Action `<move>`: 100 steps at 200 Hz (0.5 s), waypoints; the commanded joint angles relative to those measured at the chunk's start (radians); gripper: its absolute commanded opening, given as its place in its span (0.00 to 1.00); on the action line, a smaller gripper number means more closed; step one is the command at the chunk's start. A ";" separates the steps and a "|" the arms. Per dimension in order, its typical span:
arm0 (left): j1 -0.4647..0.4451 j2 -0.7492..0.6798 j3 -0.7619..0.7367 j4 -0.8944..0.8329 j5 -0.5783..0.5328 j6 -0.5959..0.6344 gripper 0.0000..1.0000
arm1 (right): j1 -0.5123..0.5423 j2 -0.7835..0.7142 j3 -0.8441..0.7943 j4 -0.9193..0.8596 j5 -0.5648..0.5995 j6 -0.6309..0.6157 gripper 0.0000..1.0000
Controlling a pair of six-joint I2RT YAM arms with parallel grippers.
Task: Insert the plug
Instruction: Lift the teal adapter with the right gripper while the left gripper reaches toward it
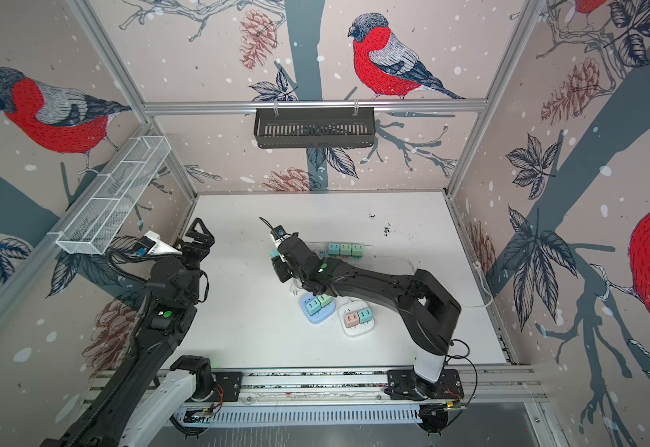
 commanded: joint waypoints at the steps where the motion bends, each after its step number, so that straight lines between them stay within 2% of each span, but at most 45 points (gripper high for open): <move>1: 0.001 0.035 0.036 0.085 0.181 0.030 0.99 | -0.037 -0.117 -0.103 0.099 0.097 0.027 0.07; 52: -0.018 0.194 0.130 0.107 0.458 0.078 0.99 | -0.126 -0.392 -0.342 0.139 0.289 0.050 0.04; 83: -0.140 0.289 0.222 0.076 0.591 0.272 0.99 | -0.131 -0.518 -0.433 0.167 0.450 0.057 0.04; 100: -0.213 0.332 0.271 0.046 0.664 0.365 0.99 | -0.122 -0.571 -0.481 0.205 0.489 0.029 0.03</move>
